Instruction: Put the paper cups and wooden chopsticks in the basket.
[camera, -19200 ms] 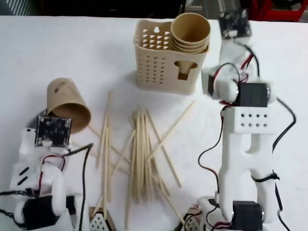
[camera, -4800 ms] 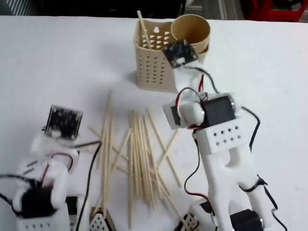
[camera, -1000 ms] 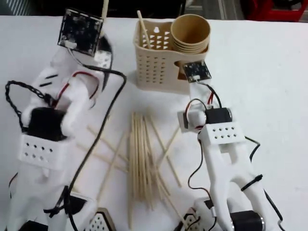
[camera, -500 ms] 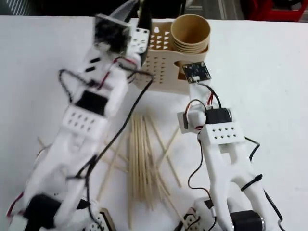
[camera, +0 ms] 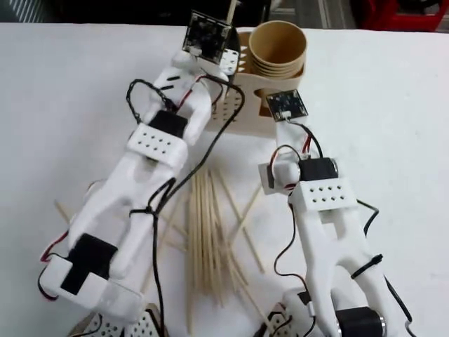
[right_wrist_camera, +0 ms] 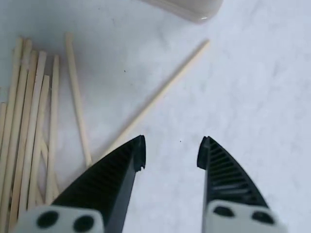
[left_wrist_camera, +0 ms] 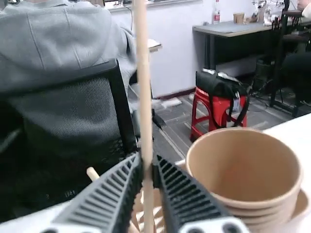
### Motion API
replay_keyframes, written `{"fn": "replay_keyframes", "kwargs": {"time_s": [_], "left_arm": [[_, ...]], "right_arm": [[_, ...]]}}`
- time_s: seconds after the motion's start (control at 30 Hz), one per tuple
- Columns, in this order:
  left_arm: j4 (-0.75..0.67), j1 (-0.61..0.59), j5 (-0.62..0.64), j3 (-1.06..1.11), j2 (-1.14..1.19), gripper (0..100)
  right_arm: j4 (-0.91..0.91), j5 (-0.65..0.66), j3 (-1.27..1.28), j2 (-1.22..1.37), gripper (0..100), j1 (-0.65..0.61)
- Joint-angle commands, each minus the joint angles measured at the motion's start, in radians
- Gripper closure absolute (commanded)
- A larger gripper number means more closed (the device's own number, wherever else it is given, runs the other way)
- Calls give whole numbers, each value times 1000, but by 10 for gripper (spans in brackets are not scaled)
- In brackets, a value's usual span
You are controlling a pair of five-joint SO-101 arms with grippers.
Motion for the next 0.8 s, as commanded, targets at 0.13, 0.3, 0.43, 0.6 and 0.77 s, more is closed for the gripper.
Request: {"fn": "replay_keyframes", "kwargs": {"time_s": [0.13, 0.3, 0.43, 0.6, 0.77], "left_arm": [[117, -16, 110, -64, -22, 865], [245, -56, 110, -55, -136, 863], [448, -76, 109, -54, -294, 862], [729, -97, 28, -54, -455, 861], [947, -114, -57, -54, -555, 861]], "right_arm": [[-15, 2, -9, -28, 812, 25], [-15, 2, -9, -28, 812, 25], [-15, 2, -9, -28, 812, 25], [-15, 2, -8, -28, 812, 25], [-15, 2, -6, -24, 812, 24]]}}
